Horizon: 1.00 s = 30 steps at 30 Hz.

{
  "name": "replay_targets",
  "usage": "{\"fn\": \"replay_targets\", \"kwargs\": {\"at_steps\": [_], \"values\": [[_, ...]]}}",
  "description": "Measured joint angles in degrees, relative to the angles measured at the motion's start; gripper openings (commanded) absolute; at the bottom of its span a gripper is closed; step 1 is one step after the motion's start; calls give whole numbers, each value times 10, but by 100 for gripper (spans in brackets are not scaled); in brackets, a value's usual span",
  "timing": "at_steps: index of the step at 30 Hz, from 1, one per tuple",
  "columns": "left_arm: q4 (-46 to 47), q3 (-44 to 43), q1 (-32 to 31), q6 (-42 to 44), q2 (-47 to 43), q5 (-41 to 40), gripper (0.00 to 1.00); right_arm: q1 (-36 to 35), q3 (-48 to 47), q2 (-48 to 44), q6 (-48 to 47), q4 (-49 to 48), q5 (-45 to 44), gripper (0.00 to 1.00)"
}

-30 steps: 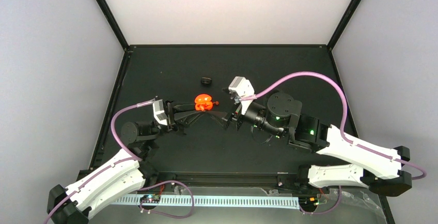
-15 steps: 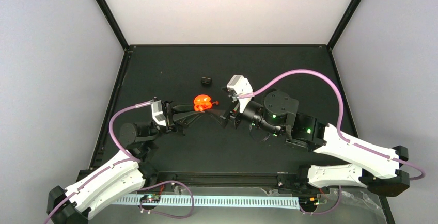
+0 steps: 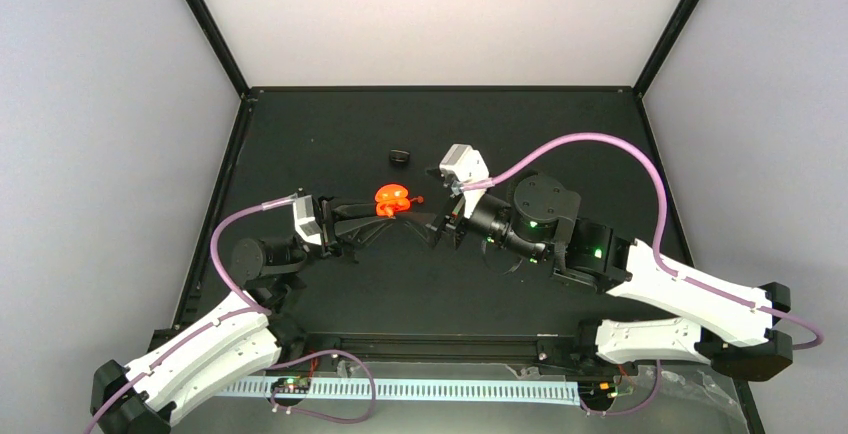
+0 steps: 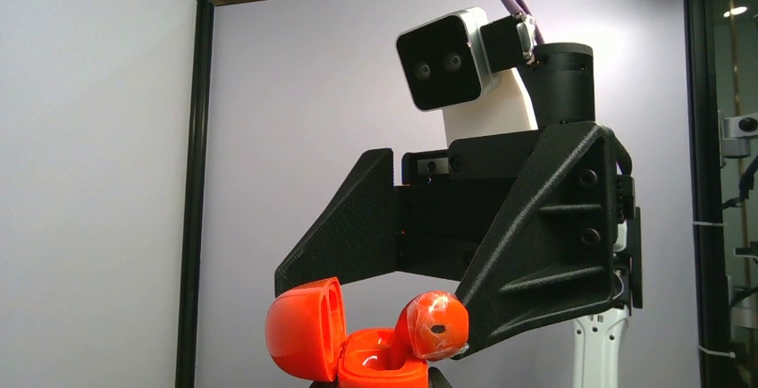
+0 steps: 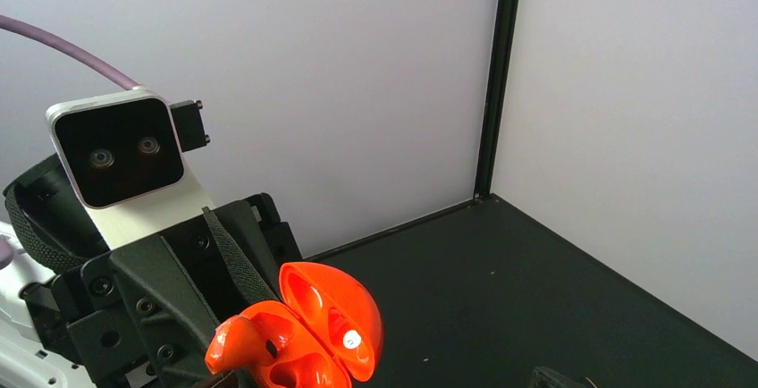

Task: Insert the wireless bluetooth earbuds into the charging case
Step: Place the earbud in the charging case.

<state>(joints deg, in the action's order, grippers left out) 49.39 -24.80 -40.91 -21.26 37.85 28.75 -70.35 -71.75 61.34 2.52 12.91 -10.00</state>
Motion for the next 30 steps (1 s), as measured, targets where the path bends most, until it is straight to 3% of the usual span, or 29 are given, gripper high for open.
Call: {"fn": "replay_targets", "kwargs": {"at_steps": [30], "values": [[-14, 0, -3, 6, -15, 6, 2, 1, -17, 22, 4, -5, 9, 85]]}}
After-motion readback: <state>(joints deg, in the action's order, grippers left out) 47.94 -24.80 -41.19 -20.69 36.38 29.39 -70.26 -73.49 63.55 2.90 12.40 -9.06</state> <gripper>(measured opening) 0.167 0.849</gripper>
